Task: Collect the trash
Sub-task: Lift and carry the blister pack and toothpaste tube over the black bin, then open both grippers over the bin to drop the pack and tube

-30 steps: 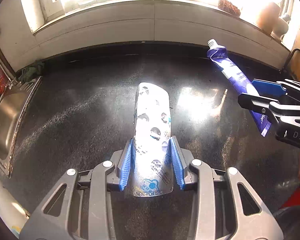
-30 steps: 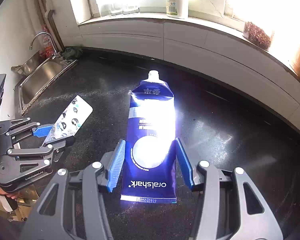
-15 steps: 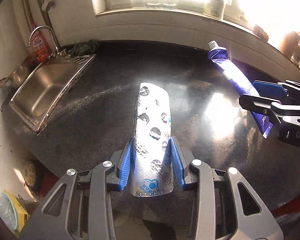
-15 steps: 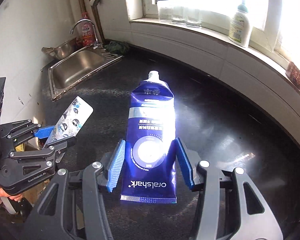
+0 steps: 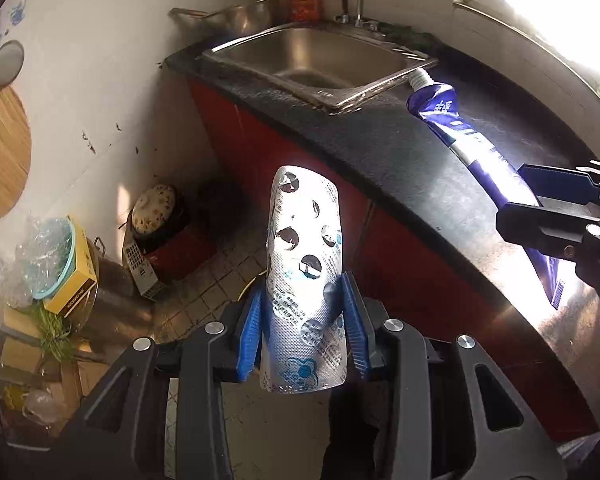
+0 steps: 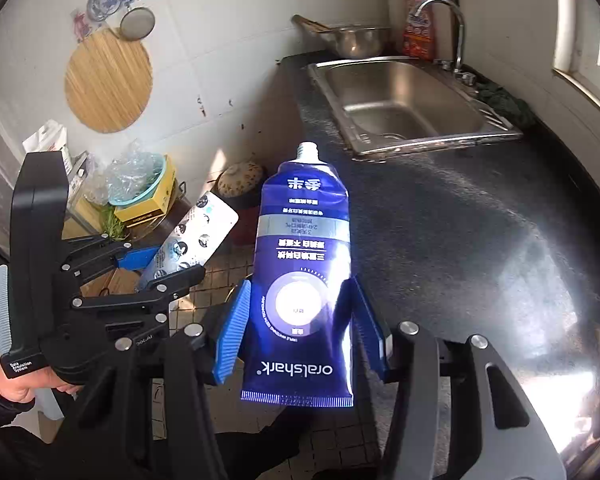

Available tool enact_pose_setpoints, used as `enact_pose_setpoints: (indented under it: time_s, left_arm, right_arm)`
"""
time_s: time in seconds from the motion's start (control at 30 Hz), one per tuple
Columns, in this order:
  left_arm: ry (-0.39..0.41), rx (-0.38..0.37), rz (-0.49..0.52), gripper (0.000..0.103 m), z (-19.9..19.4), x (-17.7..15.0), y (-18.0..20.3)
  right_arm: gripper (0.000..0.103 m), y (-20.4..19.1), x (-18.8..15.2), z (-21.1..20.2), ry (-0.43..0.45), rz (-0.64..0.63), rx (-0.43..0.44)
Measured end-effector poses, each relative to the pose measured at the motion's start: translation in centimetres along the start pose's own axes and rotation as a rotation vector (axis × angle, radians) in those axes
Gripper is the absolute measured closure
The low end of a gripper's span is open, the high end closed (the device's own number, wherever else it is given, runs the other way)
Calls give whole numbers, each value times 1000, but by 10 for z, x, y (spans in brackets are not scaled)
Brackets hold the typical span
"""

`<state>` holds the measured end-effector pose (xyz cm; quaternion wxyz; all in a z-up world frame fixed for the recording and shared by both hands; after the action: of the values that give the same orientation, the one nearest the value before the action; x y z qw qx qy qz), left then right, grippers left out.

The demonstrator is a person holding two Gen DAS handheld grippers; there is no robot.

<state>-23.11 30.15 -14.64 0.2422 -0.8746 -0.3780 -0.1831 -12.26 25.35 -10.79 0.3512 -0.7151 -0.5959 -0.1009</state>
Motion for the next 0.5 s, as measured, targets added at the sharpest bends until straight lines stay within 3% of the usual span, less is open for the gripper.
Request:
enact_pose_setpoints:
  time_s: [0.23, 0.5]
  left_arm:
    - [-83, -25, -72, 65, 62, -39, -35]
    - [-138, -62, -73, 65, 132, -59, -33]
  right_arm:
    - [52, -32, 0, 88, -147, -22, 67]
    - [52, -17, -11, 154, -279, -25, 52]
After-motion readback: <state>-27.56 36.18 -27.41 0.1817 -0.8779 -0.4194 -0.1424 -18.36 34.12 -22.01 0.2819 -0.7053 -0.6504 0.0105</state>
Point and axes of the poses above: each gripper's, at about its wrist camera, not at the fingertips, and z roughly the way its jaws point, y to its right, x to its top, the point moved 2 cm from there along z, roughly the way its jaws point, and after that the axes turned 14 degrees about x, right-handed, at the moved point
